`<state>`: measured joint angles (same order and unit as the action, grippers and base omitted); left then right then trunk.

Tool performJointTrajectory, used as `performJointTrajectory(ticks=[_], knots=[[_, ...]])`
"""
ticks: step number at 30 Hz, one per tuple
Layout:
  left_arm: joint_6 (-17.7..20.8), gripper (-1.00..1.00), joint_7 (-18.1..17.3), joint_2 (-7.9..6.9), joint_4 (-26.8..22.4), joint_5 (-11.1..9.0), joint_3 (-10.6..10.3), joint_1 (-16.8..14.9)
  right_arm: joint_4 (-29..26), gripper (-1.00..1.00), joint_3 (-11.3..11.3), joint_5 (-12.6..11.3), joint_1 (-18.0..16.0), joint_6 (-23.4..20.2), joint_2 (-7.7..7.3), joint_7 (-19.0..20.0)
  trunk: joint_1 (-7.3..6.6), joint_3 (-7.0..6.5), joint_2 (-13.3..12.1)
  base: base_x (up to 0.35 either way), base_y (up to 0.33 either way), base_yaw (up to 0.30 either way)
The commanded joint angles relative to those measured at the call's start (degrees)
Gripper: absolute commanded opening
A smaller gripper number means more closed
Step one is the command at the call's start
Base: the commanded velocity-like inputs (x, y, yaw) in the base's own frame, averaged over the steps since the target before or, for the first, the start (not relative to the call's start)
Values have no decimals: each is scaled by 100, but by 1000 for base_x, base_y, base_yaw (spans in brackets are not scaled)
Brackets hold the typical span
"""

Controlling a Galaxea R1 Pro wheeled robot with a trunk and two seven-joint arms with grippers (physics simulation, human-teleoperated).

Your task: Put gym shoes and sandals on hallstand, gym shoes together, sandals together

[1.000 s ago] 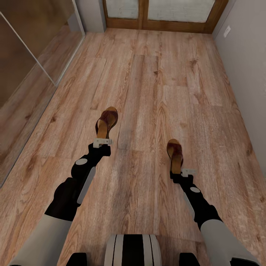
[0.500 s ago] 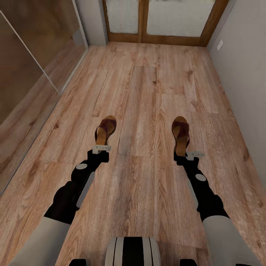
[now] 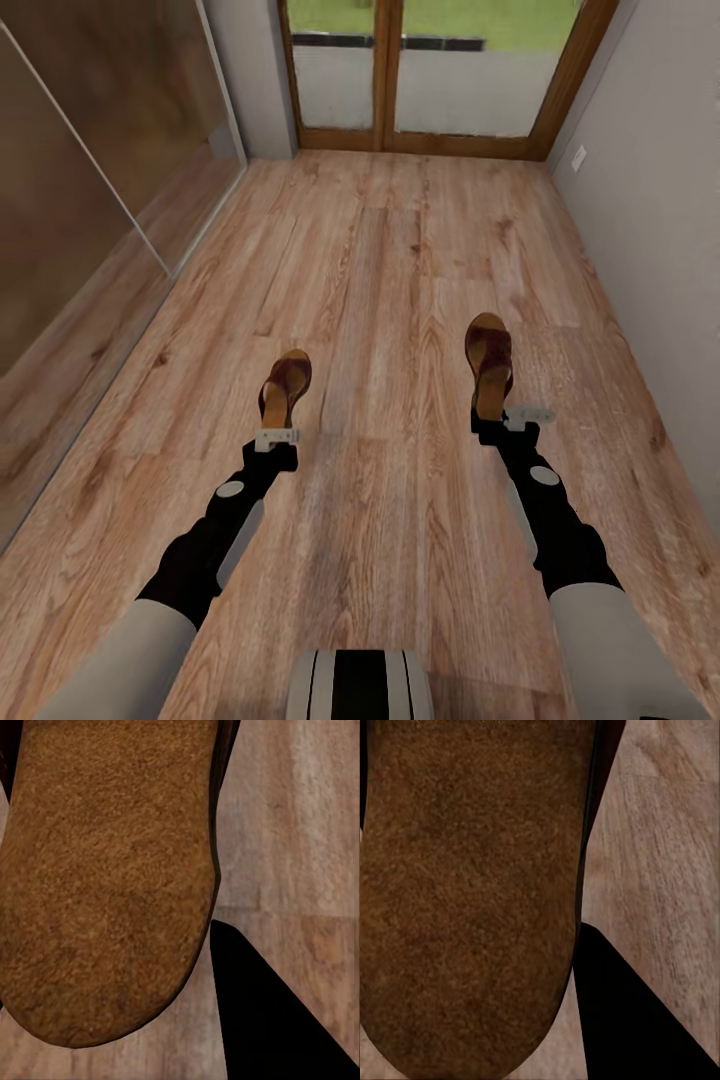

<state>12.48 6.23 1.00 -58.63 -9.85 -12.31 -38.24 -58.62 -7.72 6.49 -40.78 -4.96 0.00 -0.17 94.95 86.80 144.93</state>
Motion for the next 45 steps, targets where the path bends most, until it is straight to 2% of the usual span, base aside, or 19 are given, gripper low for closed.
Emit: performJointTrajectory(ticks=[1,45], knots=[[30,-100,38,-5,5,-51,-16,-1,-9,-100,-2,32,0,-51,0,-9,-3,-28,0,0,0,0],[27,-100,28,6,45,-71,-17,1,-2,-100,-11,9,0,-75,0,-9,-116,-1412,-59,0,0,0]])
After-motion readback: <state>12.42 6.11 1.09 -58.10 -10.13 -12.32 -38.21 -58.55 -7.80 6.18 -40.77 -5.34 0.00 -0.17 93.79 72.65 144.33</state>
